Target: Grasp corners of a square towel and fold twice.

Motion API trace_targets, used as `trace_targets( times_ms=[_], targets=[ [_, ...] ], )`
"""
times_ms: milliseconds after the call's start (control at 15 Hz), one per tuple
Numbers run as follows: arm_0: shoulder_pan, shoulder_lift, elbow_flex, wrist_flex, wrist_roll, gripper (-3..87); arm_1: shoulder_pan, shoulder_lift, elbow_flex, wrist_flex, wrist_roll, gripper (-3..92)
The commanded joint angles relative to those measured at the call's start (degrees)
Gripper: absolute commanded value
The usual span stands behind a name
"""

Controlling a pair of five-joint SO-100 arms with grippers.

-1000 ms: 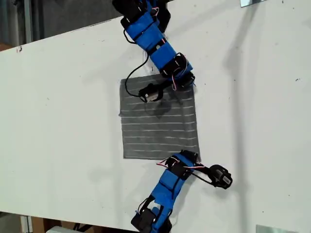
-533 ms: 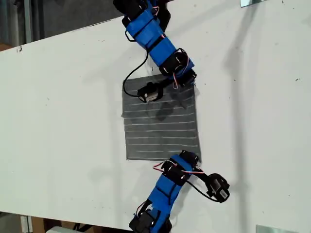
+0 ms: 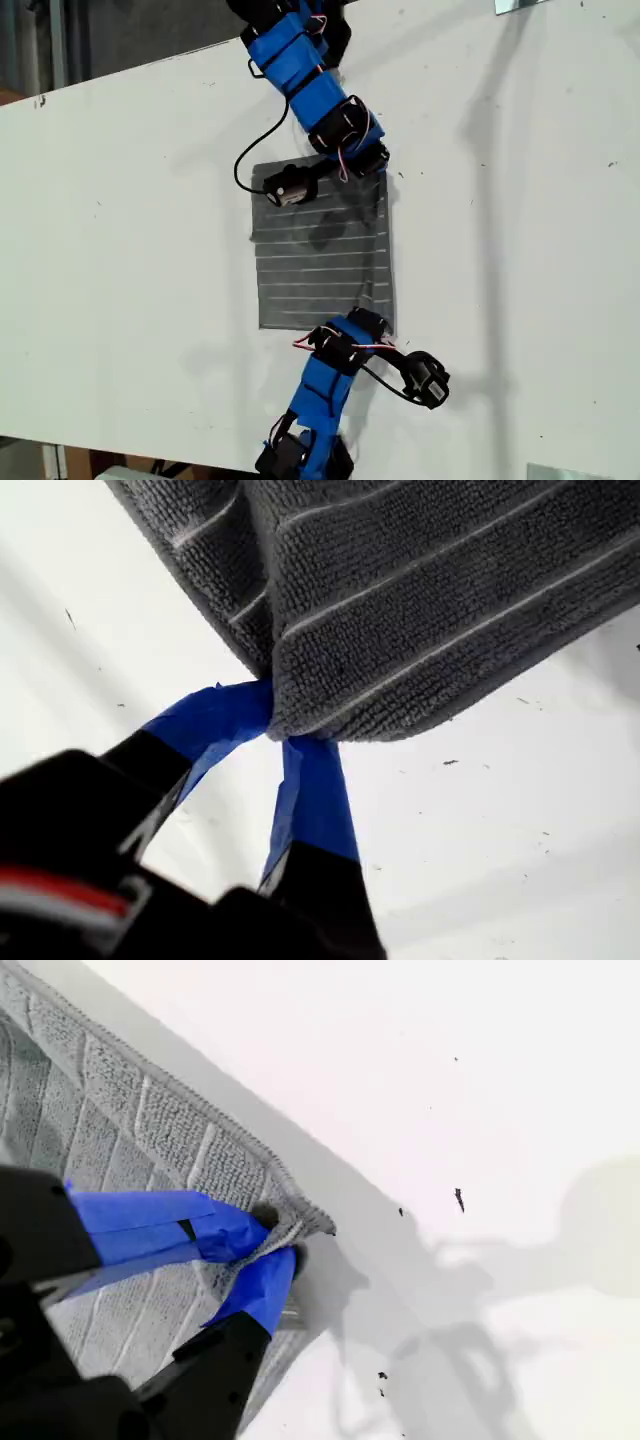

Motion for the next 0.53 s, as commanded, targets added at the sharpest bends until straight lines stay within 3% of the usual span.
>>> trace_targets(
  times_ms=[0,467],
  targets=[
    [-2.8,6.1,-1.3,0.5,1.8,-0.2,1.6,5.0,-3.3,0.8,-1.5,-0.2],
    [-7.5,13.8,4.7,1.1,4.7,-0.2,7.6,10.0,-2.0,1.1,-6.9,-0.2]
  ],
)
